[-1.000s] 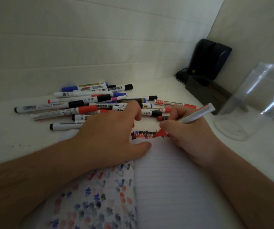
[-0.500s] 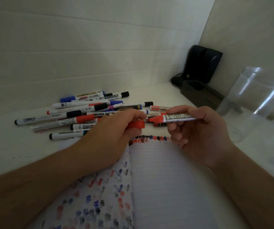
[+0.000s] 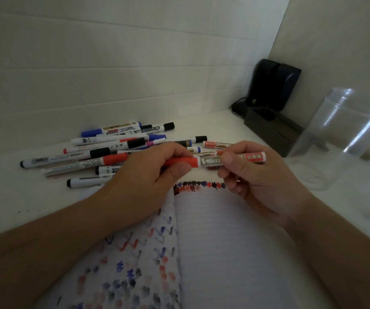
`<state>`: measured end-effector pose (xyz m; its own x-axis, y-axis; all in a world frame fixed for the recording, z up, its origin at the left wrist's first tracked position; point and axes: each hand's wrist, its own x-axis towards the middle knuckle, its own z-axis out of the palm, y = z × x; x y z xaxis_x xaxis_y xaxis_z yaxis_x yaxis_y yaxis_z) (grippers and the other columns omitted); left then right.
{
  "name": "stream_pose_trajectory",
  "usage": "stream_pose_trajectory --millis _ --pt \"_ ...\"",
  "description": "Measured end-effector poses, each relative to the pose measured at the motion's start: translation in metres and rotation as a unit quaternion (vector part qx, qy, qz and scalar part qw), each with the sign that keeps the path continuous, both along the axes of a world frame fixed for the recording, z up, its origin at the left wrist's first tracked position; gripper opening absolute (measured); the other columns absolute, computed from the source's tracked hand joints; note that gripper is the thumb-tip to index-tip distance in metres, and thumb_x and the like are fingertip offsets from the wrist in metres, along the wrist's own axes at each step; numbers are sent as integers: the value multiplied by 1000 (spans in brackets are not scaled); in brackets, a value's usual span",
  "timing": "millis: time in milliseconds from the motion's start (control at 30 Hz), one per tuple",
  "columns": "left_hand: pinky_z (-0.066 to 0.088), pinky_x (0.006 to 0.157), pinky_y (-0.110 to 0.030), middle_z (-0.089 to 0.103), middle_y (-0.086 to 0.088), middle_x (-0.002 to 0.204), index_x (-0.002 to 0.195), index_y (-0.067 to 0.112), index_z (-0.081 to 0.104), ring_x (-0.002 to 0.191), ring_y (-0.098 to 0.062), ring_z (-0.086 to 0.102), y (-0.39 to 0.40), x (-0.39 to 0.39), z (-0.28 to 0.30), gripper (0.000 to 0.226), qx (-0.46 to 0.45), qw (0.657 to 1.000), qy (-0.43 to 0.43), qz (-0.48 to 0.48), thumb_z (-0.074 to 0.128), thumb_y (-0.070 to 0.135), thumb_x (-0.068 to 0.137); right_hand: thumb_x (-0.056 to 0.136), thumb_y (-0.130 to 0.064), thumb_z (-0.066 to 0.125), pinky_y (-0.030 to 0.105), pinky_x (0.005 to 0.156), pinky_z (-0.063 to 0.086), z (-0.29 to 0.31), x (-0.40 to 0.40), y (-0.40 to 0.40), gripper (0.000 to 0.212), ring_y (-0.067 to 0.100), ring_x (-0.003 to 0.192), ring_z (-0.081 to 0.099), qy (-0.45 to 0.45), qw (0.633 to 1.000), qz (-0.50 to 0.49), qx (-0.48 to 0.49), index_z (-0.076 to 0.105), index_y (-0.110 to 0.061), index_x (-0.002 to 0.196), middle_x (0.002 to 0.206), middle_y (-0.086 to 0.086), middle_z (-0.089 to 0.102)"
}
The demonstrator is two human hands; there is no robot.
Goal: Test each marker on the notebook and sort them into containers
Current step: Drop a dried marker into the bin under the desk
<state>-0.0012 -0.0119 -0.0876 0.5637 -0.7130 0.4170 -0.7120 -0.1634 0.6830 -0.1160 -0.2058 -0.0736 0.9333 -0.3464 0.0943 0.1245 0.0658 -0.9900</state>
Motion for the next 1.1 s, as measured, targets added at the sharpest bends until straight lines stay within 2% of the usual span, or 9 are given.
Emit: stream_pose_trajectory --millis 133,333,433,533,700,900,967,1033,1100 --pt "46 64 -10 64 12 86 102 42 66 75 -7 59 1 4 3 29 -48 996 71 20 44 54 87 61 -26 87 22 50 48 0 -3 -1 28 21 59 63 -21 998 -16 -49 83 -24 89 78 11 75" --pt "44 54 -18 62 7 77 104 37 63 60 -8 52 1 1 2 30 -35 998 51 3 45 55 89 82 -3 82 26 66 58 -1 -4 -4 27 16 69 71 -43 953 -59 -295 81 -27 95 88 -2 79" --pt "44 56 -18 61 10 79 107 38 59 62 -7 54 1 -2 0 30 -24 1000 12 -6 40 56 92 85 -3 78 23 59 52 -3 -4 -5 27 11 59 62 -55 965 -28 -254 80 -30 87 75 -1 73" --pt "45 66 -14 59 16 88 112 33 59 76 -5 57 2 -1 -1 35 -16 1000 -22 -6 38 54 94 85 -22 73 24 54 47 -4 -4 -7 9 13 57 56 -37 981 13 -190 80 -25 89 63 1 65" --pt "44 70 -8 58 18 87 114 28 57 83 -1 58 1 -7 -2 25 -5 998 -56 -39 41 40 98 90 -33 67 29 52 36 -5 -6 -11 13 14 50 43 -18 964 20 -265 76 -23 91 53 -8 53" --pt "43 60 -17 56 14 77 101 34 52 64 -3 49 3 -12 5 18 10 998 19 -57 40 46 98 86 -29 68 27 50 30 -5 -3 -4 12 13 51 37 -39 975 30 -217 77 -21 88 58 -9 55" --pt "43 59 -18 57 14 77 101 31 52 65 -4 50 0 -9 7 9 12 999 -3 -46 45 36 101 87 -27 68 25 51 32 -9 2 -3 11 9 51 39 -44 978 21 -204 77 -24 83 57 -11 54" --pt "42 59 -18 59 16 80 100 32 52 67 -3 52 -3 0 8 1 48 998 -29 -33 51 31 100 92 -22 67 13 54 36 -15 8 -3 11 0 51 46 -45 975 16 -219 73 -22 83 56 -18 55" --pt "40 55 -19 60 14 75 95 36 51 67 -3 54 -7 9 4 12 96 994 -54 -9 61 29 97 97 -15 69 8 59 39 -19 16 -2 14 -4 57 52 -31 960 2 -280 71 -23 86 60 -22 59"
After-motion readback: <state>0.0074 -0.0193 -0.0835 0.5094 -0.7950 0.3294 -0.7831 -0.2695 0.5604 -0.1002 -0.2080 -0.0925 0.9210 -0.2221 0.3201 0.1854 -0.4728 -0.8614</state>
